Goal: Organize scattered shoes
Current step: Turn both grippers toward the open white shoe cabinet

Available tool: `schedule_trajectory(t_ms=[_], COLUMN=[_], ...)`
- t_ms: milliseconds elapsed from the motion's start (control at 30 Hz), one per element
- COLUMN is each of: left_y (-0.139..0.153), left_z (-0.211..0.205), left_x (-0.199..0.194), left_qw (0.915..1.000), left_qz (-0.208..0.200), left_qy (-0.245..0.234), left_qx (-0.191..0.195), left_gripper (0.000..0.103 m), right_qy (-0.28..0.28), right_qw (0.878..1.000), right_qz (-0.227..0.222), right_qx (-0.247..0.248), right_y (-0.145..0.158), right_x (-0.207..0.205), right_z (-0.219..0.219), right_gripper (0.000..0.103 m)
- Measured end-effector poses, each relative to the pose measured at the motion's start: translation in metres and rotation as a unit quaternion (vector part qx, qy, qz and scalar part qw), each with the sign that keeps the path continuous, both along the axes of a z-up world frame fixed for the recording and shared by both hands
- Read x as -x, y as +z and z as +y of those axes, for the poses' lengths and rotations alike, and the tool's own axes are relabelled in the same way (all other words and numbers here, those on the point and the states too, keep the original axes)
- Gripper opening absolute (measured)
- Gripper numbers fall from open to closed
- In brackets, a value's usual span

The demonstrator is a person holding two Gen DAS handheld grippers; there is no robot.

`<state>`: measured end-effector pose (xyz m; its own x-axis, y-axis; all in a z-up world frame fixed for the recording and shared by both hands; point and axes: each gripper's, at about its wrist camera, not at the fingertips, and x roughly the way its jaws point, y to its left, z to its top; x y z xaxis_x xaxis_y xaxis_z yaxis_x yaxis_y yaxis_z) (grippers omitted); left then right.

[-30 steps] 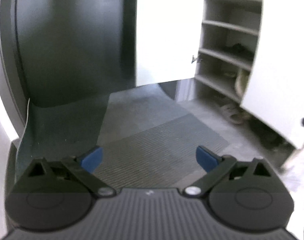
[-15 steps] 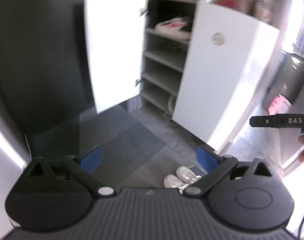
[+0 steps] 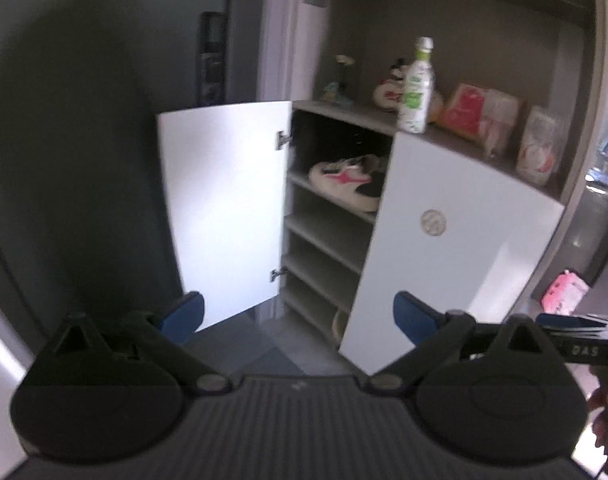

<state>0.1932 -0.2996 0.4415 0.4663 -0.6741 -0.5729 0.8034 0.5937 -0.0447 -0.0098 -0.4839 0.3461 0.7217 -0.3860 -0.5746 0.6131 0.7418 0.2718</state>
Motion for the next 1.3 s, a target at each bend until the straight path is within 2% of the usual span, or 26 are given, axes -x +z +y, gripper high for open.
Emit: schedule_trajectory(t_ms=[100,167,367,467,567,700,767,833,900,1000,1133,1167,1267,1300], left_y=[0.002,0.001,-0.031,-0.051,-0.064,-0.069,-0.069,-0.069,-0.071,-0.075,-0.082,-0.084,-0.093,-0.093], left_z=[-0.025,-0.041,-0.072,-0.105,-0.135,-0.162,-0.169,-0.173,-0.185,-0.204,-0.238,-0.254,-0.303,-0.316], left_x=[-0.018,-0.038,-0.096,-0.15,-0.197,-0.261,-0.284,-0.296,-0.316,-0.326,-0.323,-0.322,-0.319,-0.319], left_qw=[0.9995,0.9985,0.9914,0.9791,0.9608,0.9374,0.9237,0.9138,0.8965,0.886,0.8723,0.8656,0.8498,0.8495], left_qz=[-0.004,0.011,0.04,0.051,0.053,0.045,0.043,0.04,0.043,0.053,0.006,-0.004,-0.014,-0.02], left_qy=[-0.03,-0.053,-0.124,-0.196,-0.272,-0.345,-0.381,-0.404,-0.441,-0.461,-0.489,-0.5,-0.526,-0.527], left_qx=[-0.008,-0.005,0.003,0.014,0.016,0.002,-0.001,-0.005,-0.003,0.001,0.013,0.021,0.029,0.027], left_gripper=[0.102,0.102,0.102,0.102,0.1,0.1,0.1,0.1,0.1,0.1,0.096,0.096,0.096,0.096], right_qy=[-0.026,-0.037,-0.075,-0.103,-0.162,-0.304,-0.344,-0.354,-0.372,-0.395,-0.424,-0.43,-0.435,-0.437], right_qw=[1.0,0.999,0.995,0.993,0.986,0.947,0.933,0.93,0.923,0.914,0.901,0.898,0.896,0.896], right_qz=[0.013,0.018,0.041,0.048,0.046,0.101,0.089,0.092,0.087,0.082,0.088,0.089,0.08,0.073], right_qx=[-0.008,-0.016,-0.041,-0.036,-0.015,-0.028,-0.05,-0.05,-0.043,-0.037,-0.038,-0.04,-0.038,-0.041], right_y=[-0.001,-0.002,-0.014,-0.02,-0.023,-0.019,-0.009,-0.002,0.008,0.018,0.017,0.015,0.001,-0.004], right_x=[-0.008,-0.007,-0.042,-0.071,-0.097,-0.151,-0.177,-0.197,-0.216,-0.233,-0.242,-0.243,-0.245,-0.245], right_z=[-0.005,-0.006,-0.009,-0.012,-0.012,0.002,0.008,0.01,0.008,0.005,-0.003,-0.007,-0.034,-0.045], right_gripper=[0.085,0.085,0.085,0.085,0.085,0.085,0.085,0.085,0.085,0.085,0.085,0.085,0.085,0.085])
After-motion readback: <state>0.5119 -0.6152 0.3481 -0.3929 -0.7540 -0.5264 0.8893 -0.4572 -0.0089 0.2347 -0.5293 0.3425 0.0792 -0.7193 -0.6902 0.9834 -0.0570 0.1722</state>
